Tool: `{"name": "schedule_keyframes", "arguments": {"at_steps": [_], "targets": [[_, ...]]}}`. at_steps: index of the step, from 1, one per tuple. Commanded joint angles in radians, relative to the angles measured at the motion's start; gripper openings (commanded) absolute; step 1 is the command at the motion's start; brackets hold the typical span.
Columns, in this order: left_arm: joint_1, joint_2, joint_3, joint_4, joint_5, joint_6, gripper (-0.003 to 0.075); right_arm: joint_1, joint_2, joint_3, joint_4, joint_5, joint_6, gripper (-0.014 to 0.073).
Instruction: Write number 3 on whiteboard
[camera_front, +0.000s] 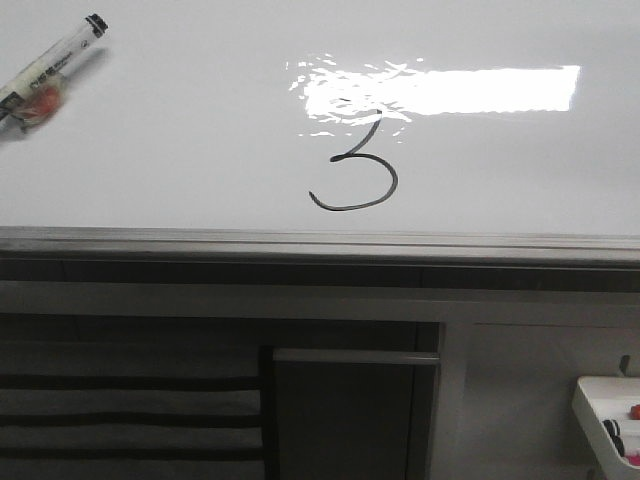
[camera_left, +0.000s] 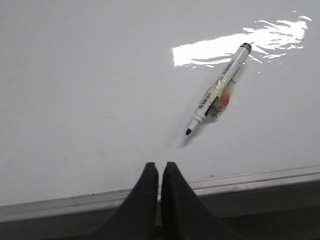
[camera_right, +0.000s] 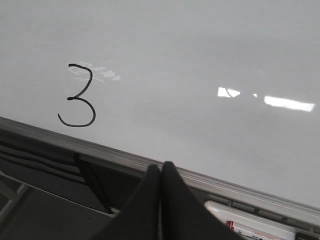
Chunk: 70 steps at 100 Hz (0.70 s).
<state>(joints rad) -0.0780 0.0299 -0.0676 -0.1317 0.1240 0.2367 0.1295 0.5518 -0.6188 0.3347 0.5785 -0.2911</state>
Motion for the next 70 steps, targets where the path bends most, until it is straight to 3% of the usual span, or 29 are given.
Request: {"name": "schedule_keyframes", "arguments": {"at_steps": [1, 8, 14, 70], "targets": [[0.004, -0.029, 0.026, 0.159, -0.124, -0.237, -0.0019, -0.004, 0.003, -0.025, 0.013, -0.074, 0.0, -0.0079], [0.004, -0.05, 0.078, 0.197, -0.184, -0.286, -0.0019, -0.004, 0.003, -0.025, 0.013, -0.074, 0.0, -0.0079], [0.004, -0.063, 0.072, 0.177, -0.136, -0.286, -0.0019, -0.004, 0.003, -0.025, 0.013, -0.074, 0.0, -0.0079], [0.004, -0.068, 0.075, 0.172, -0.147, -0.286, -0.0019, -0.004, 0.003, -0.025, 0.013, -0.071, 0.0, -0.0079]]}}
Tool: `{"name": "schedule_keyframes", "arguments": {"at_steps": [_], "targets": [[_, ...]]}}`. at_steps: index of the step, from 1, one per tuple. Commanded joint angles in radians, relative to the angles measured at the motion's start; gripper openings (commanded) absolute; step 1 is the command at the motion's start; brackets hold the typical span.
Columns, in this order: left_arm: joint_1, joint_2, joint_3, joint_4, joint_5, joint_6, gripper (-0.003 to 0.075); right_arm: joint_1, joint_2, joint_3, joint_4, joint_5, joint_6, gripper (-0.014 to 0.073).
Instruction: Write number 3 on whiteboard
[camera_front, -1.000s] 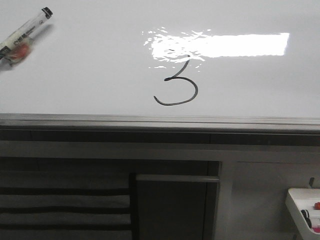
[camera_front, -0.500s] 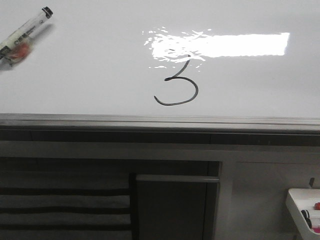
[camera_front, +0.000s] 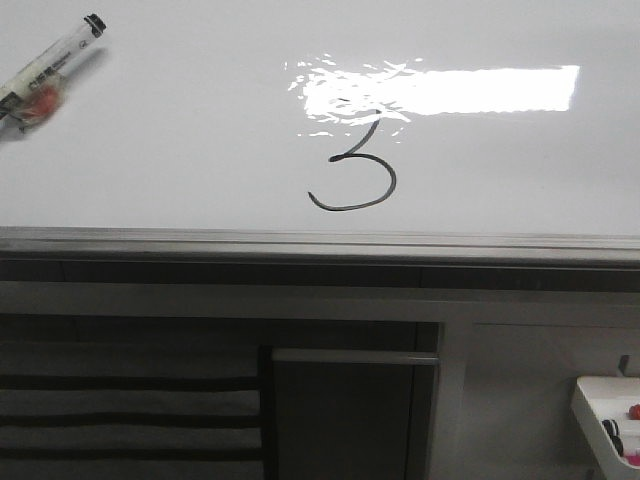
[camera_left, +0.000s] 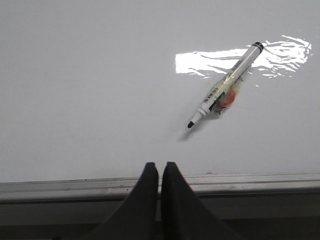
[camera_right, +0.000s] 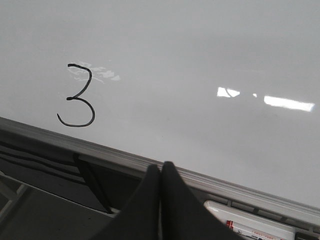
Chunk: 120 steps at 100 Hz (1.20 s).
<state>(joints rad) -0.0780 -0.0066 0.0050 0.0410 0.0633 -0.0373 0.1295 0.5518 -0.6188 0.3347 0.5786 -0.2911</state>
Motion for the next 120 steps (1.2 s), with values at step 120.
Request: {"name": "schedule_keyframes", "arguments": {"at_steps": [120], "targets": [[0.004, -0.032, 0.003, -0.001, -0.087, -0.012, -0.0019, -0.106, -0.583, 0.66, -0.309, -0.693, 0.326, -0.0079]]}}
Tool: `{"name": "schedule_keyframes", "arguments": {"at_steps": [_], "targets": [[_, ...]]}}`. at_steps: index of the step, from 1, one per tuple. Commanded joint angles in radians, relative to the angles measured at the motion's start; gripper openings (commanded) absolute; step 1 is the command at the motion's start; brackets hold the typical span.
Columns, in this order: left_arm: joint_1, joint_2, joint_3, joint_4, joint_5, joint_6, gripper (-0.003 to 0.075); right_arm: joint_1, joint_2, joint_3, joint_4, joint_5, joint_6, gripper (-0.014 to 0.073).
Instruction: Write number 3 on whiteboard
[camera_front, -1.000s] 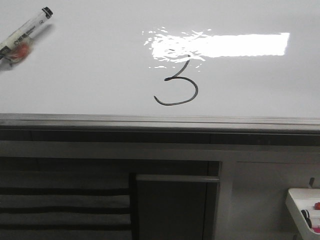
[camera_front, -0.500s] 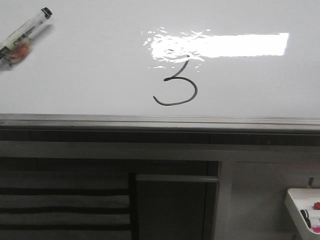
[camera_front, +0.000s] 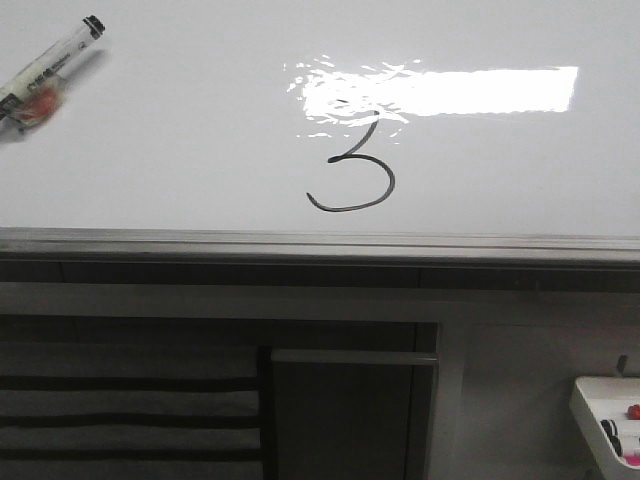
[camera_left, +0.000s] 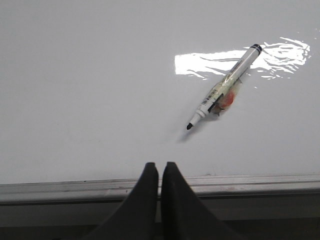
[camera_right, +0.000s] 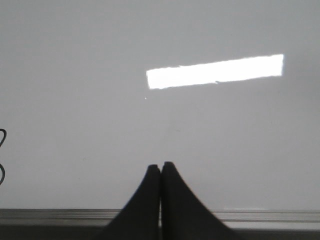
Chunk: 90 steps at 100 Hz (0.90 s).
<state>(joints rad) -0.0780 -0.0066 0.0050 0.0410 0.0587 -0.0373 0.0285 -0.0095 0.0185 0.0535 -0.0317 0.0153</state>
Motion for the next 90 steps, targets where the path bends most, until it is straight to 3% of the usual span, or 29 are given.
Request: {"name": "schedule_keyframes", "arguments": {"at_steps": [1, 90], "targets": [[0.004, -0.032, 0.003, -0.001, -0.082, -0.012, -0.0019, -0.005, -0.022, 0.023, -0.028, -0.079, 0.02, -0.0079], [0.004, -0.032, 0.003, -0.001, -0.082, -0.012, -0.0019, -0.005, -0.022, 0.023, -0.028, -0.063, 0.02, -0.0079]]}}
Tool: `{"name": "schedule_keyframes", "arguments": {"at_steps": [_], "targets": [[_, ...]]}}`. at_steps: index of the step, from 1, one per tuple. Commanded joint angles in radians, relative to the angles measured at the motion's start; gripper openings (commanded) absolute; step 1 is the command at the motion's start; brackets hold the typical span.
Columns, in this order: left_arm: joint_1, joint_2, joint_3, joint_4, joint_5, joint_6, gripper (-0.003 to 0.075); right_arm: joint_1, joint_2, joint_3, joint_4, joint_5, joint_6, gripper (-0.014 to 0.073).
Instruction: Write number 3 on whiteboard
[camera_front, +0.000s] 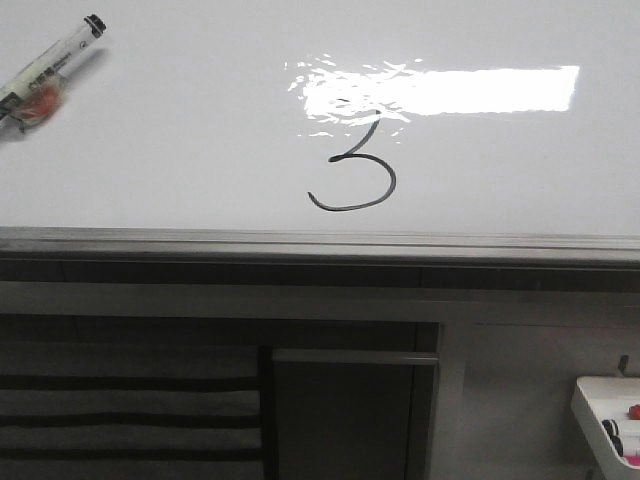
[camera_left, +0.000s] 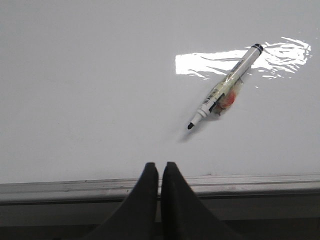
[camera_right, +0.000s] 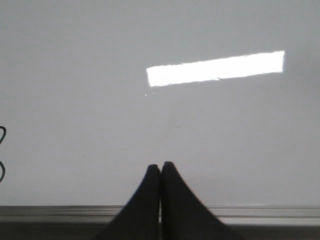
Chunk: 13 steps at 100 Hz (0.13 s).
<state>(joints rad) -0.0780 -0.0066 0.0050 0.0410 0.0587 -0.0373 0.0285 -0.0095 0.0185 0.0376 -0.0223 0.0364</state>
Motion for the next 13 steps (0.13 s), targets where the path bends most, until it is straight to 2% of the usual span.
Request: {"name": "schedule_keyframes", "arguments": {"at_steps": [1, 13], "targets": [[0.004, -0.032, 0.003, -0.001, -0.082, -0.012, -0.0019, -0.005, -0.022, 0.023, -0.012, -0.073, -0.001, -0.0079], [0.004, -0.032, 0.003, -0.001, -0.082, -0.012, -0.0019, -0.005, -0.022, 0.023, -0.012, -0.073, -0.001, -0.0079]]}}
